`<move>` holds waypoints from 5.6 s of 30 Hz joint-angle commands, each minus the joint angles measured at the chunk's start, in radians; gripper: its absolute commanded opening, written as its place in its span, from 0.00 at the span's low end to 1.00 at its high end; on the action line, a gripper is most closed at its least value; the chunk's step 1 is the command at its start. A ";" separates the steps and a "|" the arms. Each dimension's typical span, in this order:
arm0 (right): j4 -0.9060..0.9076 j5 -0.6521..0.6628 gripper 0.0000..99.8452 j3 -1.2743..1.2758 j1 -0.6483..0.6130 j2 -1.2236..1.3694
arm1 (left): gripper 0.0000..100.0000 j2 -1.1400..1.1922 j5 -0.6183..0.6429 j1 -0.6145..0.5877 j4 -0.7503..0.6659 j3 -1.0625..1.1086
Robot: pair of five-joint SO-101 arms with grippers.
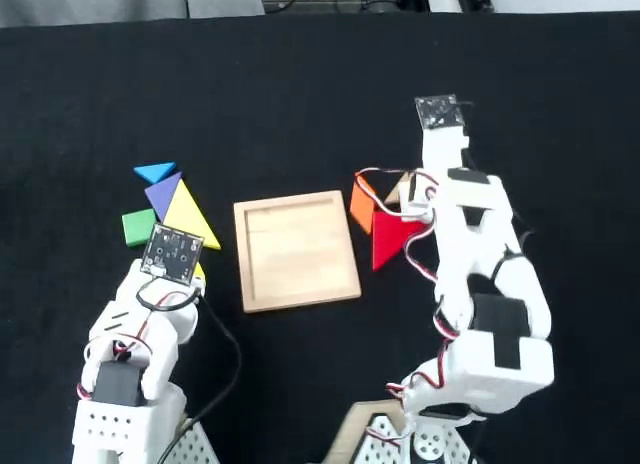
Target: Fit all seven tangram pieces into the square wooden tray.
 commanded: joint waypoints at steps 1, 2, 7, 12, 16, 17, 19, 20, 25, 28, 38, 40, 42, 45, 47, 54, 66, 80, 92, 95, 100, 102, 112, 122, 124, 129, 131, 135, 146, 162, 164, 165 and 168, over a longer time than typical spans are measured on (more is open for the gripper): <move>-0.006 -0.005 0.01 -0.050 0.011 0.002 | 0.03 -0.005 -0.005 0.010 0.003 0.019; 0.003 0.014 0.01 -0.050 0.012 0.005 | 0.03 -0.005 -0.005 0.010 0.003 0.019; 0.100 0.170 0.01 -0.053 0.011 0.005 | 0.03 -0.005 -0.005 0.010 0.005 0.019; 0.273 0.295 0.01 -0.051 0.005 0.005 | 0.03 -0.005 -0.005 0.010 0.003 0.019; 0.376 0.384 0.01 -0.051 -0.015 -0.045 | 0.03 -0.005 -0.005 0.012 0.003 0.019; 0.396 0.397 0.01 -0.048 -0.021 -0.084 | 0.03 -0.005 -0.005 0.012 0.003 0.019; 0.440 0.439 0.01 -0.036 -0.046 -0.189 | 0.03 -0.005 -0.005 0.012 0.003 0.019; 0.460 0.473 0.01 -0.027 -0.063 -0.255 | 0.03 -0.005 -0.005 0.012 0.003 0.019; 0.523 0.661 0.01 0.081 -0.155 -0.588 | 0.03 -0.005 -0.005 0.010 0.003 0.019; 0.580 0.735 0.01 0.131 -0.218 -0.674 | 0.03 -0.005 -0.005 0.010 0.002 0.019; 0.647 1.017 0.30 0.134 -0.242 -0.435 | 0.03 -0.005 -0.005 0.010 0.003 0.019; 0.681 1.137 0.35 0.125 -0.242 -0.394 | 0.03 -0.005 -0.005 0.010 0.005 0.019; 0.700 1.188 0.34 0.104 -0.242 -0.358 | 0.03 -0.005 -0.005 0.010 0.005 0.019; 0.701 1.215 0.32 0.093 -0.239 -0.314 | 0.03 -0.005 -0.005 0.010 0.005 0.019; 0.684 1.220 0.32 0.094 -0.241 -0.283 | 0.03 -0.005 -0.005 0.010 0.003 0.019; 0.586 1.215 0.32 0.093 -0.262 -0.171 | 0.03 -0.005 -0.005 0.010 0.002 0.019; 0.545 1.175 0.32 0.097 -0.305 -0.232 | 0.03 -0.005 -0.005 0.010 0.002 0.019; 0.552 1.324 0.38 0.099 -0.301 -0.236 | 0.03 -0.005 -0.005 0.010 0.002 0.019; 0.514 1.498 0.40 0.108 -0.235 -0.108 | 0.03 -0.005 -0.005 0.010 0.002 0.019; 0.529 1.499 0.40 0.082 -0.224 -0.082 | 0.03 -0.005 -0.005 0.010 0.002 0.019; 0.537 1.499 0.40 0.082 -0.238 -0.082 | 0.03 -0.005 -0.005 0.010 0.002 0.019; 0.534 1.499 0.39 0.082 -0.235 -0.082 | 0.03 -0.005 -0.005 0.010 0.002 0.019; 0.537 1.490 0.22 0.082 -0.226 -0.082 | 0.03 -0.005 -0.005 0.010 0.003 0.019; 0.620 1.399 0.23 0.081 -0.222 -0.165 | 0.03 -0.003 -0.005 0.010 0.005 0.019; 0.690 1.401 0.23 0.065 -0.222 -0.226 | 0.03 -0.003 -0.005 0.010 0.005 0.019; 0.772 1.458 0.30 0.084 -0.173 -0.401 | 0.03 -0.003 -0.005 0.010 0.006 0.019; 0.741 1.481 0.36 0.130 -0.146 -0.441 | 0.03 -0.003 -0.005 0.010 0.006 0.019; 0.671 1.530 0.36 0.236 -0.123 -0.464 | 0.03 -0.003 -0.005 0.010 0.008 0.019; 0.575 1.534 0.38 0.331 -0.227 -0.463 | 0.03 0.002 -0.005 0.010 0.005 0.019; 0.428 1.537 0.37 0.323 -0.181 -0.285 | 0.03 0.003 -0.005 0.012 0.003 0.019; 0.431 1.537 0.37 0.323 -0.183 -0.285 | 0.03 0.003 -0.005 0.012 0.003 0.019; 0.431 1.537 0.37 0.323 -0.178 -0.285 | 0.03 0.003 -0.005 0.012 0.003 0.019; 0.433 1.537 0.37 0.323 -0.173 -0.286 | 0.03 0.003 -0.005 0.012 0.003 0.019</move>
